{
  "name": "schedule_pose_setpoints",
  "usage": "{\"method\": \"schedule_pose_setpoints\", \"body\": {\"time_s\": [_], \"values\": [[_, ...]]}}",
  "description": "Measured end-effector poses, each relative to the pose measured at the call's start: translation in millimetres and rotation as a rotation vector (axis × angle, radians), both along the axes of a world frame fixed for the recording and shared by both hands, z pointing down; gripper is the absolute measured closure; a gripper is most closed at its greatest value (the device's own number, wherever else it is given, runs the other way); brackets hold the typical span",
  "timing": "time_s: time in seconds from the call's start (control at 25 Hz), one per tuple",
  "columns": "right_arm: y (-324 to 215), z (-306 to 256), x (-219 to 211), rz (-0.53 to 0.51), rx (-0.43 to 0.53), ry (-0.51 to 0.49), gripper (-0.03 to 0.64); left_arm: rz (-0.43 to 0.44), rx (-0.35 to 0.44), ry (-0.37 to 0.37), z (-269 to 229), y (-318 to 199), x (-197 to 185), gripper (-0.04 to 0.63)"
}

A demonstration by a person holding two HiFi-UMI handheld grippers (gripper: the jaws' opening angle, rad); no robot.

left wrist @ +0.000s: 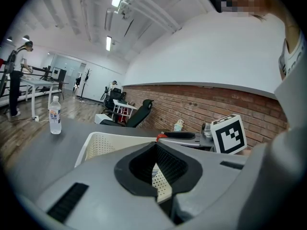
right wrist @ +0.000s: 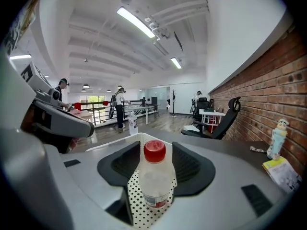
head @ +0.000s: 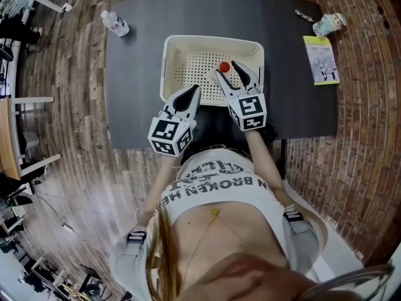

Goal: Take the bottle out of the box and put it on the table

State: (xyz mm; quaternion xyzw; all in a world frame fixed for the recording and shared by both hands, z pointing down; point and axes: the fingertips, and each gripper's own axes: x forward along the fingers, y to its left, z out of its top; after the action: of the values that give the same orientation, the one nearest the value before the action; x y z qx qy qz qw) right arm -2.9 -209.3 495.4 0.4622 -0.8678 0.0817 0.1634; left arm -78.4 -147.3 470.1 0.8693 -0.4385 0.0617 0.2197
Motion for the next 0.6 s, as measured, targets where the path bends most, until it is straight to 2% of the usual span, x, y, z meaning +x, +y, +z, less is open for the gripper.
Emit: {"method": "schedule_pose_setpoints", "body": {"time_s": [0.32, 0.6], "values": [[-10.4, 19.5, -6.9, -0.014, -0.035, 0.014, 0.435, -0.012, -0.007, -0.003, 2.8, 1.4, -4.5, 0.591], [-8.9, 18.4, -7.4, -0.028, -0.017, 0.01, 0.449, -0.012, -0.016, -0.004, 5.6, 0.8, -3.0, 0.591]]}}
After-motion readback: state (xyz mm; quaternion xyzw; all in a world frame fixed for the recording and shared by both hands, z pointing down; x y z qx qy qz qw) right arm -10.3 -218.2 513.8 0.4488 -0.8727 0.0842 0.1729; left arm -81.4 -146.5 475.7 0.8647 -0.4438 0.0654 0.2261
